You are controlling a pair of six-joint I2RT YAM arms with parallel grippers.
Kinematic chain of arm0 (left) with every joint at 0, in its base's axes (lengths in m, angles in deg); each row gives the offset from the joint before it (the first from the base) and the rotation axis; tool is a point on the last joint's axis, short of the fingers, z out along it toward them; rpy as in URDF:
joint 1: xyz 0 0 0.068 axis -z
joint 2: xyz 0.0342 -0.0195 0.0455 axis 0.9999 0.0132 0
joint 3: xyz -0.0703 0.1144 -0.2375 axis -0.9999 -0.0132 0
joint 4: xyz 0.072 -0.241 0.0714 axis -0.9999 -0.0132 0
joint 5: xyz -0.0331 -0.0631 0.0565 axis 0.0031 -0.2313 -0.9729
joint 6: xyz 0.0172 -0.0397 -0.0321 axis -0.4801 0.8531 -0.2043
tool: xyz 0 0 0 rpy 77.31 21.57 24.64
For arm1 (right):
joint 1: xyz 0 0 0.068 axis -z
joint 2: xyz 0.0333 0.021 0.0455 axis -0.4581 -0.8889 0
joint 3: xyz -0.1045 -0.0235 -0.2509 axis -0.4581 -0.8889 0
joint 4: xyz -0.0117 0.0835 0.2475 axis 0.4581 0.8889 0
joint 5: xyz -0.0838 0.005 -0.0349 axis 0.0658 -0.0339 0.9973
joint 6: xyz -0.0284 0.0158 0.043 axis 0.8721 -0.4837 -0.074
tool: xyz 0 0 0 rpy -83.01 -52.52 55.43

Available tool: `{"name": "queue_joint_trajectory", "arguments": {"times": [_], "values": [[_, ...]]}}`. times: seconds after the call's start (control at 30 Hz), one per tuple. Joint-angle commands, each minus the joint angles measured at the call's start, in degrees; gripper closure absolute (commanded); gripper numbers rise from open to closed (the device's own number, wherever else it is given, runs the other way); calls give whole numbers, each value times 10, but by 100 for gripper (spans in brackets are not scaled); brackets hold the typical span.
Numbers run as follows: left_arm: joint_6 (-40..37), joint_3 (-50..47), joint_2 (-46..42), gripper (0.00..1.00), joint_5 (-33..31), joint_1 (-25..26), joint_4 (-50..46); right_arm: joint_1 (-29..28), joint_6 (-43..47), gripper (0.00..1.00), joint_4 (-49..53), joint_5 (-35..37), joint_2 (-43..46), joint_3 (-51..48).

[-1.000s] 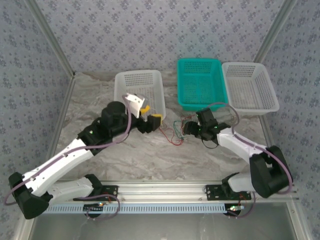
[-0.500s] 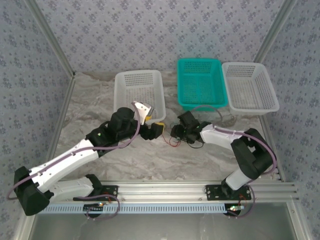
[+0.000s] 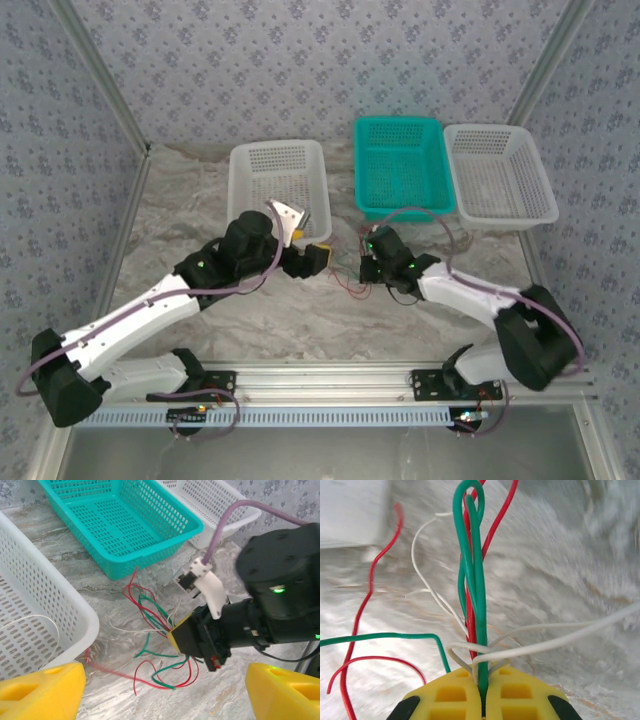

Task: Untangle the cables

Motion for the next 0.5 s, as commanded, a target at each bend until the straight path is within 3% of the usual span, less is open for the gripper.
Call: {"name": "queue_joint_trajectory", "arguments": {"times": [0.0, 0.1, 0.23, 0.47], "values": [[36, 99, 31, 16, 4, -1, -73, -3, 157, 100, -4, -54, 70, 0], [63, 166, 79, 16, 29, -9, -136, -28, 236, 99, -13, -66, 124, -8], [104, 182, 106, 18, 88, -12, -114, -54, 300, 100, -66, -57, 193, -49], [148, 134, 96, 25, 70, -36, -100, -53, 313, 100, -101, -61, 285, -85]]}}
